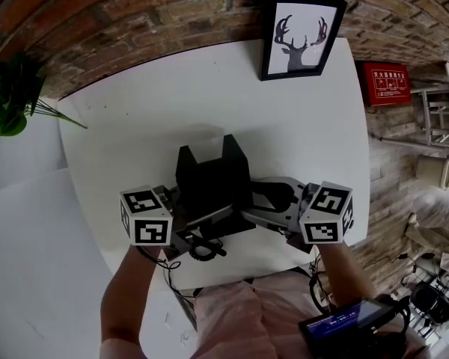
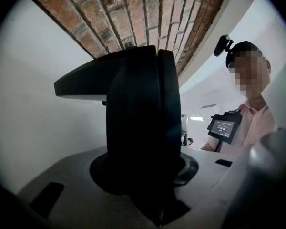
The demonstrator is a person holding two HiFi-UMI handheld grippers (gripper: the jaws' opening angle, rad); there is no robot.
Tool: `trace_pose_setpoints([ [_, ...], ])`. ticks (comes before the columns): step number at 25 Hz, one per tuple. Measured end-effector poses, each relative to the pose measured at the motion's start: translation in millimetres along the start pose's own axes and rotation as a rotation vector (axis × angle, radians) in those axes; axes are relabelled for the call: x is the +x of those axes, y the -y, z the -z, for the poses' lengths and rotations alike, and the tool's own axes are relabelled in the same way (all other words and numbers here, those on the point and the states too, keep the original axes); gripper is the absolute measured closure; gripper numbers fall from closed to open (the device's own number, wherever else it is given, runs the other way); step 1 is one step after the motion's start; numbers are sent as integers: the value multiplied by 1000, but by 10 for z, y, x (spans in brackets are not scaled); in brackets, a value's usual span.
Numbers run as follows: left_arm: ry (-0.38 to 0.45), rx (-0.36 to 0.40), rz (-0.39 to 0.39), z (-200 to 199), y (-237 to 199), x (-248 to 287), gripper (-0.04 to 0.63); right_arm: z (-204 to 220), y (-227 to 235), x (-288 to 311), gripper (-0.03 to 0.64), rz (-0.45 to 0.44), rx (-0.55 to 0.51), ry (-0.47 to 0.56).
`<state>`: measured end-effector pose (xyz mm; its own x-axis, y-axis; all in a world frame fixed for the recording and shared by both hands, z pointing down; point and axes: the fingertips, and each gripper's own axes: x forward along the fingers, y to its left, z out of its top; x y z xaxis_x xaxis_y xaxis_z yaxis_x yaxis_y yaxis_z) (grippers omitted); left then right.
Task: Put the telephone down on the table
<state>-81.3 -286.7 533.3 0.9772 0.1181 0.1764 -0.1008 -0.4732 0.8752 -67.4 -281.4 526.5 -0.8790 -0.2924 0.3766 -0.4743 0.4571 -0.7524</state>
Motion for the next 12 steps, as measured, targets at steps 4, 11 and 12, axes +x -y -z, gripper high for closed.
trace_pose_setpoints([
  [4,12,-20,24,5,-14,-11,433,-34,19,16,394,5,-2,13],
  [11,27,-101,20,-32,-65,-25,433,-59,43,55,445,-2,18,34],
  [12,22,-108,14,-26,-74,-25,433,-51,49,63,446,-2,22,30],
])
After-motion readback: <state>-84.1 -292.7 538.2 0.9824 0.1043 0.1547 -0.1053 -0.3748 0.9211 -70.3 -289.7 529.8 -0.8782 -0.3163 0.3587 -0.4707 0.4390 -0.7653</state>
